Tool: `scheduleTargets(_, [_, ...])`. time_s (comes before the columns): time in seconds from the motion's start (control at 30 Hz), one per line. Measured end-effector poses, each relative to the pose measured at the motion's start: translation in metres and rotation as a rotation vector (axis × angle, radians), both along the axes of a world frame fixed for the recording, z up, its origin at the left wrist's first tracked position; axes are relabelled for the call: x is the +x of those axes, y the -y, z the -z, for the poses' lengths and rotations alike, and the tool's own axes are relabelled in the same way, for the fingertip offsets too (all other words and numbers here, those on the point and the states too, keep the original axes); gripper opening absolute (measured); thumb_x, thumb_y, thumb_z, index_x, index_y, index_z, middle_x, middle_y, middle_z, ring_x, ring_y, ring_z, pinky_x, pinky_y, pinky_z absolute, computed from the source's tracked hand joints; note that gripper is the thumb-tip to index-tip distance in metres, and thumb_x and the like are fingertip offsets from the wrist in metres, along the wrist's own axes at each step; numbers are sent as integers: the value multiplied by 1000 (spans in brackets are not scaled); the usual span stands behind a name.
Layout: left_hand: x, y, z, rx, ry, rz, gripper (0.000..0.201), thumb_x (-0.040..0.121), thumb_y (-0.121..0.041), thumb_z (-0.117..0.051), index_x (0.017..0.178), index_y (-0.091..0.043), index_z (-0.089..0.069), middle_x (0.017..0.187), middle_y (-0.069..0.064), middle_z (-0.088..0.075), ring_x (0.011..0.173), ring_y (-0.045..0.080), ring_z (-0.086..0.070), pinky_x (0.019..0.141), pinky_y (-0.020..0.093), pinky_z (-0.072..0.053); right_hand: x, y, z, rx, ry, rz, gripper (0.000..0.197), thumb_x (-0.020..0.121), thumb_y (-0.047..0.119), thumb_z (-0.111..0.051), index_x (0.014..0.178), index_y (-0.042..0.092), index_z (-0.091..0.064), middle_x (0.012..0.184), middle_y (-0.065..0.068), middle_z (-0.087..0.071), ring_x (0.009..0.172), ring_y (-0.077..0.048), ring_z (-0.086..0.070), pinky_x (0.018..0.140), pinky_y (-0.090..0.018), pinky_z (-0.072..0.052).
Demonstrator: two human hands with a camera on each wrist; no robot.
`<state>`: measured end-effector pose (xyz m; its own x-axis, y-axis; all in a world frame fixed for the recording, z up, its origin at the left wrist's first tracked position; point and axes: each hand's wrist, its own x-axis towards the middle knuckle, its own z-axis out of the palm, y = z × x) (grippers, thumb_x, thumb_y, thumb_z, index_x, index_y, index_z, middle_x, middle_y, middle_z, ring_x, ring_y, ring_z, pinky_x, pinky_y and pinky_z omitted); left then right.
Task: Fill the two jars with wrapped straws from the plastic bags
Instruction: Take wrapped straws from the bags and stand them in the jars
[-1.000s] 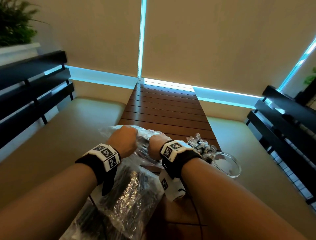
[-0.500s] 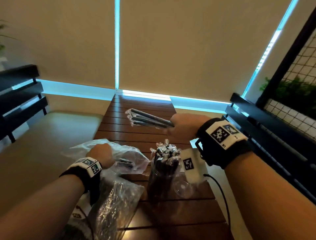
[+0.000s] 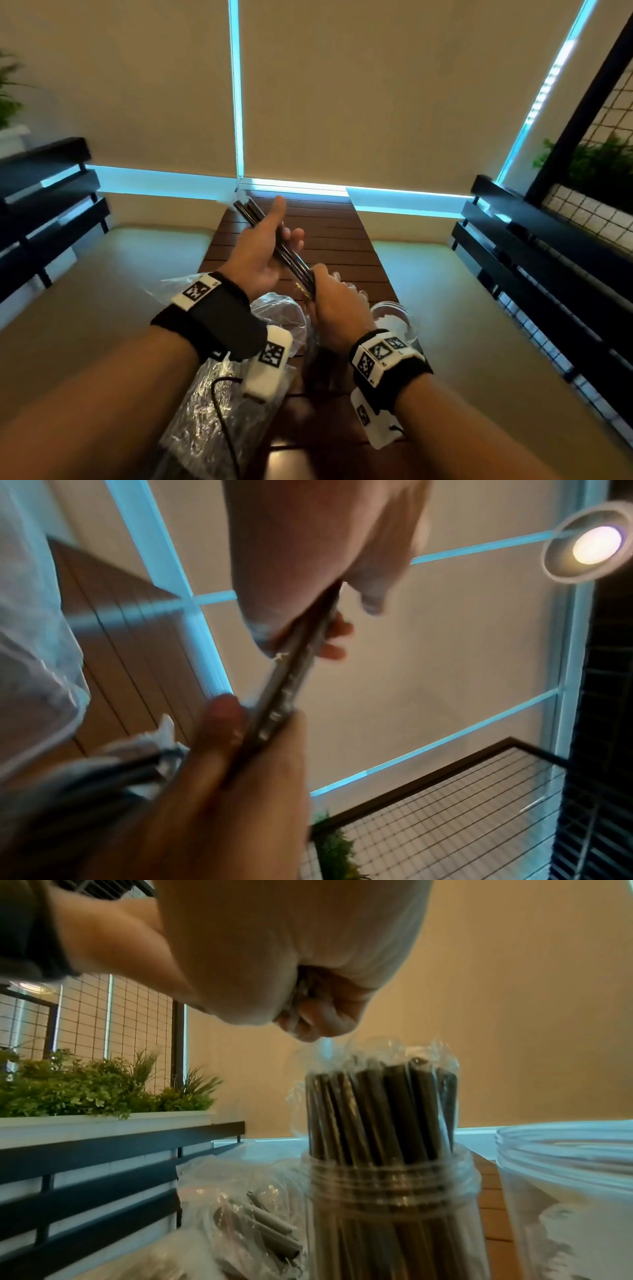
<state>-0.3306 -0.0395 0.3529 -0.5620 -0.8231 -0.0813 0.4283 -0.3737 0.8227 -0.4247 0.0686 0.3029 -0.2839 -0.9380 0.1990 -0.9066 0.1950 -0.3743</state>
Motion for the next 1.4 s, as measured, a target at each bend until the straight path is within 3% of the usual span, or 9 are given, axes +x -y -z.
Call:
scheduleTargets(0.07, [-11,-2,0,18,3,-147,34,92,-43,-63,78,-14,-50,55,-4,-40,53,8,-48,71,28,-55,-5,-1,8,-31,-138,-36,42,93,60,-49,115,24,-43,97,11,-51,81,-11,-45,71,-37,-44])
scheduleTargets(0.17, [-22,-2,5,-210,133,-236,38,92,-47,-61,76,-14,-50,47,-6,-41,47,10,-45,68,32,-51,-26,0,19,-23,-259,-45,85,69,90,-44,130,31,-41,123,6,-51,107,-16,-47,92,-41,-44])
scheduleTargets(0.3, [-32,-2,20,-484,258,-325,39,93,-46,-61,75,-12,-53,56,3,-47,51,13,-51,56,22,-51,-50,2,31,76,-172,66,112,56,90,-56,147,34,-23,149,-5,-35,134,-29,-36,110,-50,-34])
scheduleTargets(0.43, [-45,-5,37,-585,307,-324,43,93,-46,-60,73,-9,-53,52,0,-48,49,12,-54,56,28,-53,-51,7,50,134,5,130,107,60,82,-64,146,31,-27,144,-8,-40,129,-33,-44,104,-49,-44])
scheduleTargets(0.67, [-64,1,42,-420,244,-444,42,93,-47,-59,81,-7,-53,61,10,-46,52,16,-50,48,16,-48,-48,18,76,-117,182,228,82,56,72,-74,118,33,-37,112,6,-43,98,-21,-60,81,-43,-57])
scheduleTargets(0.8, [-71,12,49,-199,262,-547,47,91,-55,-60,94,-7,-60,66,5,-54,48,11,-54,41,13,-43,-50,20,83,-147,134,236,85,62,79,-67,126,32,-37,117,4,-43,99,-22,-61,78,-42,-58])
scheduleTargets(0.93, [-78,15,54,-144,225,-543,48,90,-55,-61,104,-9,-59,70,2,-53,51,11,-53,46,17,-45,-59,16,85,-127,170,137,78,74,65,-68,138,42,-31,139,-1,-33,112,-29,-58,85,-45,-57])
scheduleTargets(1.13, [-77,6,57,-186,225,-514,34,91,-52,-61,81,-22,-48,68,0,-52,50,11,-51,59,31,-52,-60,12,81,-81,156,88,70,78,49,-71,140,40,-38,151,-1,-26,124,-30,-52,96,-40,-47])
scheduleTargets(1.4, [-68,-8,74,-363,279,-365,38,91,-53,-59,76,-20,-48,61,2,-54,53,13,-55,57,28,-48,-65,12,80,-51,235,39,82,71,38,-77,139,41,-32,150,-1,-23,123,-35,-53,97,-47,-52])
